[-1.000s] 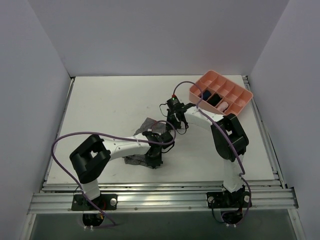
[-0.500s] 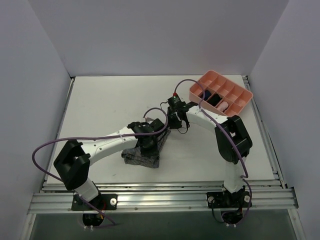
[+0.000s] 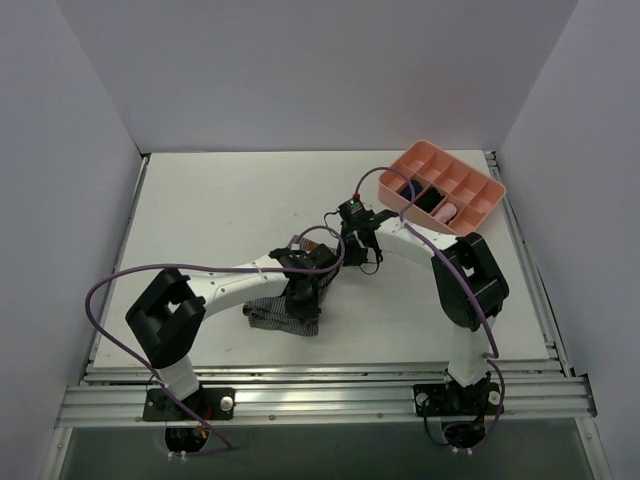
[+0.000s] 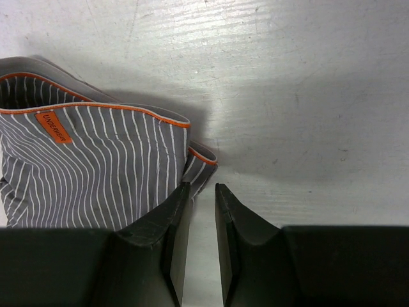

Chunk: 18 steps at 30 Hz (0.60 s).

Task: Roll the underwear
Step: Fold the underwear

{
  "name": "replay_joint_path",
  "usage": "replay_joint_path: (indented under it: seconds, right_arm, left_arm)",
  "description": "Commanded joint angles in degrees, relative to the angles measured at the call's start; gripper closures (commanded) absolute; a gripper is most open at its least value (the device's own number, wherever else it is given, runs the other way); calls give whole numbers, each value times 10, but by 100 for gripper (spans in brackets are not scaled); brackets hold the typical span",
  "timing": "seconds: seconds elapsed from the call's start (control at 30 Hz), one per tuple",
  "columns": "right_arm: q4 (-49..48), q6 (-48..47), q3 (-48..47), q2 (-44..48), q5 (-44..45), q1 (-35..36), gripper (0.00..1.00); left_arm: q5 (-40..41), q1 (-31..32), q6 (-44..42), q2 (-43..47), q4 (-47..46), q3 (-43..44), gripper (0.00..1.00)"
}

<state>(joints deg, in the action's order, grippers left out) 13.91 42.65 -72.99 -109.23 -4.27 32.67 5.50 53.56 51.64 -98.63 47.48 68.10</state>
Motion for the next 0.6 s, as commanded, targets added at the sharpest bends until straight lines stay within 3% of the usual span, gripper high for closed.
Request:
replay_joint_path:
  seconds: [0.0,0.2,0.33,0.47,0.57]
  right_arm:
    - [2,9,6,7,25,-1,82]
    - [-13,7,6,-5,27,-1,82]
    - [-16,5,3,-17,29,-3,82]
    - [-17,2,2,-24,37,-5,95]
    - [-18,0,2,-29,37,-8,100]
  left_arm:
    - [-7,0,-8,-10,-20,1,68]
    - [-4,0,-7,-6,-21,-5,81]
    - [1,-1,-9,-4,-17,-7,95]
    - [4,0,-9,5,-13,-11,98]
    - [5,0,-9,20,-10,-13,98]
